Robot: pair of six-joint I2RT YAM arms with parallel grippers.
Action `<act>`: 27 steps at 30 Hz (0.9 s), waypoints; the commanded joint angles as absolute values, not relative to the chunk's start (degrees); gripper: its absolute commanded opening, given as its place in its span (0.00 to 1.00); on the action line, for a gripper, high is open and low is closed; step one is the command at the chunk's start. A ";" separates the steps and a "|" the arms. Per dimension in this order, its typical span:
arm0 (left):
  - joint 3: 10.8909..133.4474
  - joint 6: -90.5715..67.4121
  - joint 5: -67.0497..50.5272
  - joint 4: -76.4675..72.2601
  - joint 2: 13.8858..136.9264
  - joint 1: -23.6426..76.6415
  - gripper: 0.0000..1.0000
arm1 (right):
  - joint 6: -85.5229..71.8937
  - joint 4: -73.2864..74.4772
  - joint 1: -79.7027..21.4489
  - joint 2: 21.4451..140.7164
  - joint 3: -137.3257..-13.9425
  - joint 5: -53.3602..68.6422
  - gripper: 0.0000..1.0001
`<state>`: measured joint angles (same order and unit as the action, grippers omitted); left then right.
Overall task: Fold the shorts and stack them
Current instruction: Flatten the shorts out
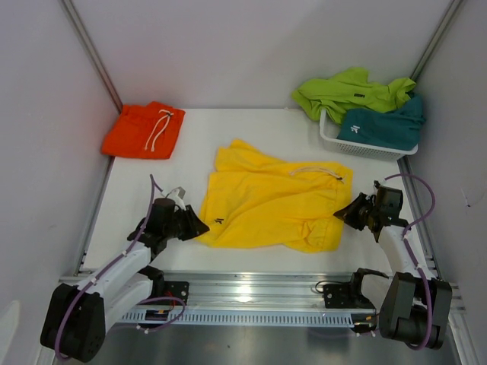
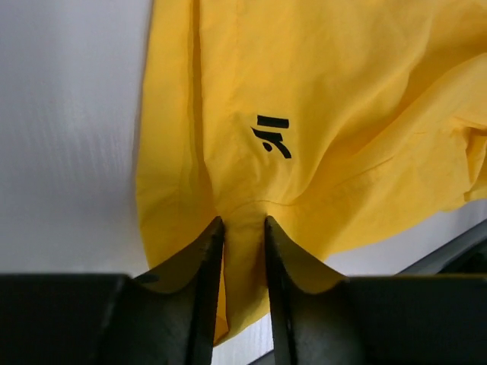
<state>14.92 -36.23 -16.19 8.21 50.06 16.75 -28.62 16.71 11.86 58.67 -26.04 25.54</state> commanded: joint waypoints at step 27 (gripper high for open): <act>12.30 -40.70 -22.77 -15.21 61.61 14.68 0.54 | -28.21 13.71 11.78 60.20 -26.81 26.37 0.00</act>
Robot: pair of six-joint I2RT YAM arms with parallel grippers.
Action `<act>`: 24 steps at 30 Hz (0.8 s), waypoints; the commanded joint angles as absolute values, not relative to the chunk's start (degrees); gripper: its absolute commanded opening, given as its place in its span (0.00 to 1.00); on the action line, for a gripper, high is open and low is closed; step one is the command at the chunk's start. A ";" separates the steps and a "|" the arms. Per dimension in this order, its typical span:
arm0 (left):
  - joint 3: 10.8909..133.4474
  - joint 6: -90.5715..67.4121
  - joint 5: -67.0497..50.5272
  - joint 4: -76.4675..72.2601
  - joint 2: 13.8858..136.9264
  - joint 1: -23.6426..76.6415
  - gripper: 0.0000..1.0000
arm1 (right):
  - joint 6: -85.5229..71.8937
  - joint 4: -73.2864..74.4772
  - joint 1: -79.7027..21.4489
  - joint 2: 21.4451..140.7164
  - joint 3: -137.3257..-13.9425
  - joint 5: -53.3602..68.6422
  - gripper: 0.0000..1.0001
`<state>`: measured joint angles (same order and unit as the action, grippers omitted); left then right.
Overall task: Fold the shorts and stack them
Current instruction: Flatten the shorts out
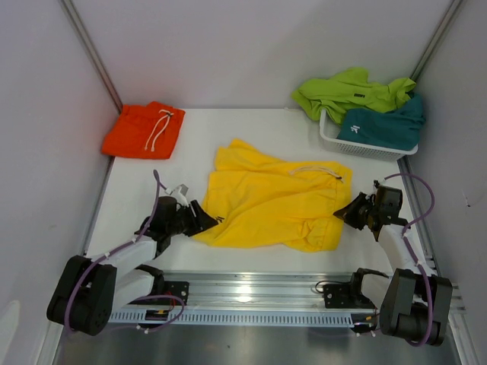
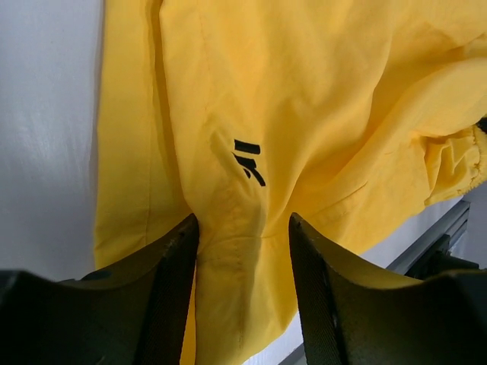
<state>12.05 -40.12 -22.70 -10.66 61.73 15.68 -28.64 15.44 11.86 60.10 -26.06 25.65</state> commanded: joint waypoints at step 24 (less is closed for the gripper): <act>18.90 -42.80 -16.36 -22.06 42.94 9.14 0.00 | -28.12 16.44 11.51 49.06 -34.89 43.05 0.00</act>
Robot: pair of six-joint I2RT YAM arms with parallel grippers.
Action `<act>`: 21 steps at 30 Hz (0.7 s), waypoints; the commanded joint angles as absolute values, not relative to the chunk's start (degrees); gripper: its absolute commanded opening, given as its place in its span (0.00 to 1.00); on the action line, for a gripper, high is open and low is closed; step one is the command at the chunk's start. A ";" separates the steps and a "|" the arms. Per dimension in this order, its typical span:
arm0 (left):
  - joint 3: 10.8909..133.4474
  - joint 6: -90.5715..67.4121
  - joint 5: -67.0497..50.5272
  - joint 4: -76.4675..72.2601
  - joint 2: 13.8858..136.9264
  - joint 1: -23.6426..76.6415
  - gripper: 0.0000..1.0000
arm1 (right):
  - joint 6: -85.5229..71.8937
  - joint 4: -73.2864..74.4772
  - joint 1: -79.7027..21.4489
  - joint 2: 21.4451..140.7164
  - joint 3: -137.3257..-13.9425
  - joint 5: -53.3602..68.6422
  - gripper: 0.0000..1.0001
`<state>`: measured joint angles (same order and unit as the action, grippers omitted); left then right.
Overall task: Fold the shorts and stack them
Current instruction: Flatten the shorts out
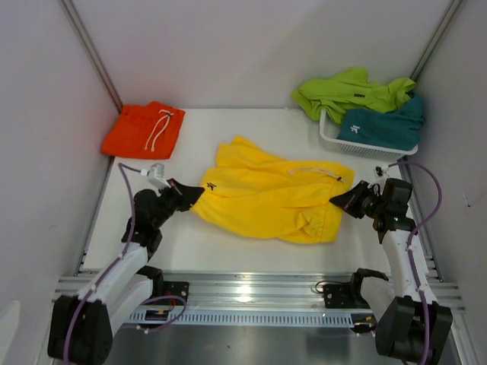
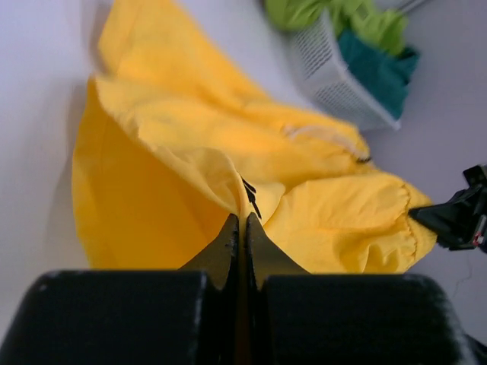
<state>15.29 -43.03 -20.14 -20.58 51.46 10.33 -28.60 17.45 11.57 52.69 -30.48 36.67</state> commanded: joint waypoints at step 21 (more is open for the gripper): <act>52.28 -46.04 -20.64 -13.28 38.40 0.18 0.00 | -33.74 19.69 14.41 58.17 -72.85 54.74 0.00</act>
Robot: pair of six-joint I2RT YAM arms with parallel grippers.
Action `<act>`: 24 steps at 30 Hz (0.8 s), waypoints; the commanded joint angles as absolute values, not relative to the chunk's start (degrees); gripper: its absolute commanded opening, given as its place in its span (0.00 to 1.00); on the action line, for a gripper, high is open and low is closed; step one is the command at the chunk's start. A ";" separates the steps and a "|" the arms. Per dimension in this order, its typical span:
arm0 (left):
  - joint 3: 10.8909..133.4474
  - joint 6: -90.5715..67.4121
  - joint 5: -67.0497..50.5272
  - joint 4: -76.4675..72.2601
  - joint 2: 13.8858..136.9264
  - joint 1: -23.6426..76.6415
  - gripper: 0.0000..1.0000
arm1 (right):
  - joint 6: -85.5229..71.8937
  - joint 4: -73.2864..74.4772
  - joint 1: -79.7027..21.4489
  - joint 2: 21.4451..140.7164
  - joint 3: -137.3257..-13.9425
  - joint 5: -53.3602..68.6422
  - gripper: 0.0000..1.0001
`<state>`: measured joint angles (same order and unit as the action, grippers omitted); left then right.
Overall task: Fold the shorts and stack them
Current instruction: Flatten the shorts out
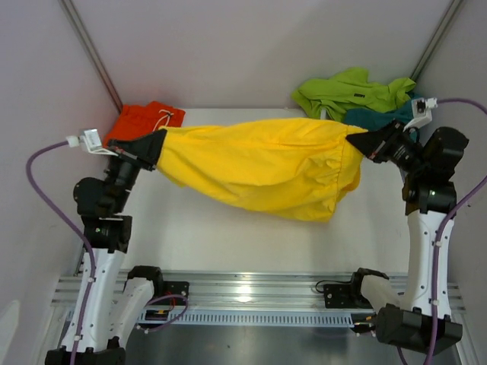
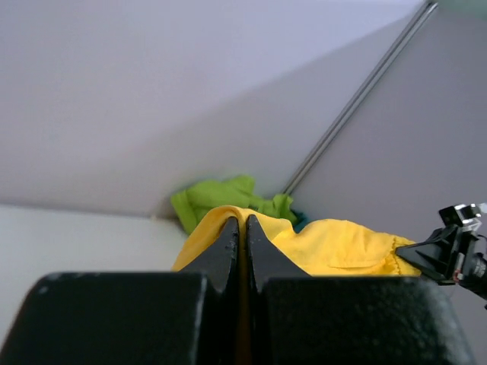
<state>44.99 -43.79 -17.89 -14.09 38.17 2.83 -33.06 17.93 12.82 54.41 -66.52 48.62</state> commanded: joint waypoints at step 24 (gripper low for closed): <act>101.03 -37.19 -26.02 15.63 39.02 -6.15 0.00 | -62.12 1.94 15.12 45.80 -95.54 64.51 0.00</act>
